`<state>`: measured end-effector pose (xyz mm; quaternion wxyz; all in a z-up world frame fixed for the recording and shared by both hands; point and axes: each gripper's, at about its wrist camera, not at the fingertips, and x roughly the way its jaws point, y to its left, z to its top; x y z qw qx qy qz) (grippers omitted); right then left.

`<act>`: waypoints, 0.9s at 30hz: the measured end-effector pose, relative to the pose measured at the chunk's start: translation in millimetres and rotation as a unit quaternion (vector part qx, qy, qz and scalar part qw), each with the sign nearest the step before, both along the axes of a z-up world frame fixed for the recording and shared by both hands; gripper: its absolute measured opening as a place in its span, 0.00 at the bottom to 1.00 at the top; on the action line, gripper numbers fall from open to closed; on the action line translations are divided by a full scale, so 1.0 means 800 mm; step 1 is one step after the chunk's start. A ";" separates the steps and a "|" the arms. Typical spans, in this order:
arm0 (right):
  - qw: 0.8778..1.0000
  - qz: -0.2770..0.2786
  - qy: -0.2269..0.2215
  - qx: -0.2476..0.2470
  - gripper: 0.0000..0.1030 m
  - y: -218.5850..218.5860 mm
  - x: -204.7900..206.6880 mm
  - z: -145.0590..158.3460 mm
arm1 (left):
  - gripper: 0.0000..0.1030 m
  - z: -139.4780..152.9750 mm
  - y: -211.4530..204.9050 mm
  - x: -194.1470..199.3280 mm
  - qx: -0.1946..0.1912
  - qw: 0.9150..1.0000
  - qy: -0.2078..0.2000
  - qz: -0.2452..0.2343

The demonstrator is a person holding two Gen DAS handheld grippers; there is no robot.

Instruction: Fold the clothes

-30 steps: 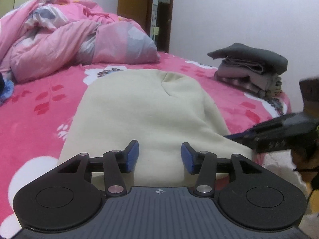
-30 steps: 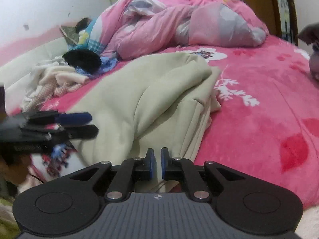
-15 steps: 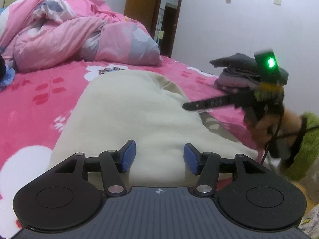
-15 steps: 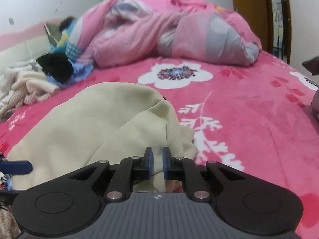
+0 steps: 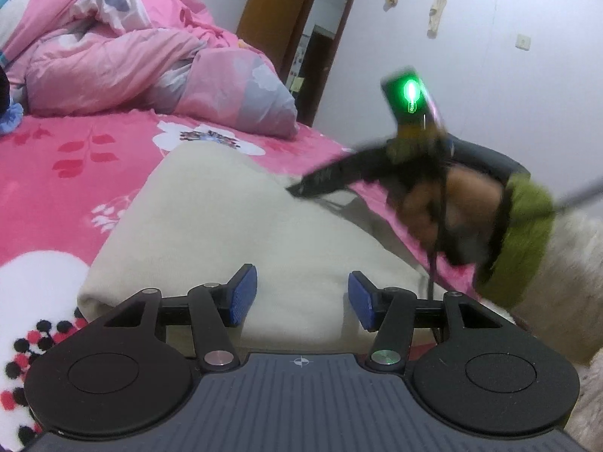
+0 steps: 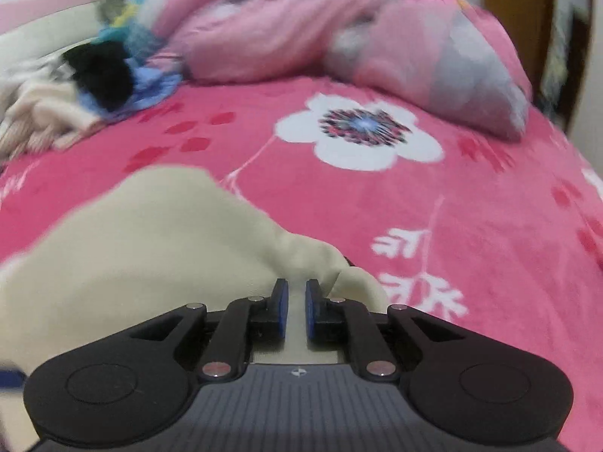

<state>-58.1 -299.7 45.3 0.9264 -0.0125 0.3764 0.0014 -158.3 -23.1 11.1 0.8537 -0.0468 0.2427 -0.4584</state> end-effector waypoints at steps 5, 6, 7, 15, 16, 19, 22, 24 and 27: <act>0.996 0.071 -0.048 0.008 0.11 0.050 0.019 0.046 | 0.52 -0.003 0.007 0.003 -0.018 1.000 0.011 -0.004; 0.995 0.088 -0.047 0.007 0.11 0.061 0.030 0.043 | 0.52 -0.003 0.007 0.003 -0.018 1.000 0.010 -0.004; 0.995 0.089 -0.044 0.013 0.11 0.061 0.035 0.041 | 0.52 -0.004 0.007 0.002 -0.018 1.000 0.007 -0.004; 0.995 0.069 -0.017 0.067 0.10 0.043 0.064 0.023 | 0.52 -0.007 0.010 0.001 -0.021 1.000 0.005 -0.009; 0.995 0.066 -0.014 0.073 0.10 0.041 0.068 0.021 | 0.52 -0.008 0.010 0.001 -0.021 1.000 0.005 -0.010; 0.993 0.086 -0.013 0.081 0.09 0.052 0.077 0.012 | 0.52 -0.008 0.009 0.000 -0.019 1.000 0.003 -0.009; 0.996 0.074 0.026 0.037 0.09 0.065 0.102 -0.047 | 0.52 -0.007 0.007 -0.001 -0.013 1.000 0.000 -0.006; 0.995 0.063 0.036 0.071 0.09 0.052 0.108 -0.045 | 0.52 -0.006 0.006 -0.003 -0.010 1.000 -0.004 -0.007; 0.995 0.063 0.021 0.074 0.10 0.048 0.103 -0.026 | 0.52 -0.005 0.005 -0.006 -0.002 1.000 -0.008 -0.006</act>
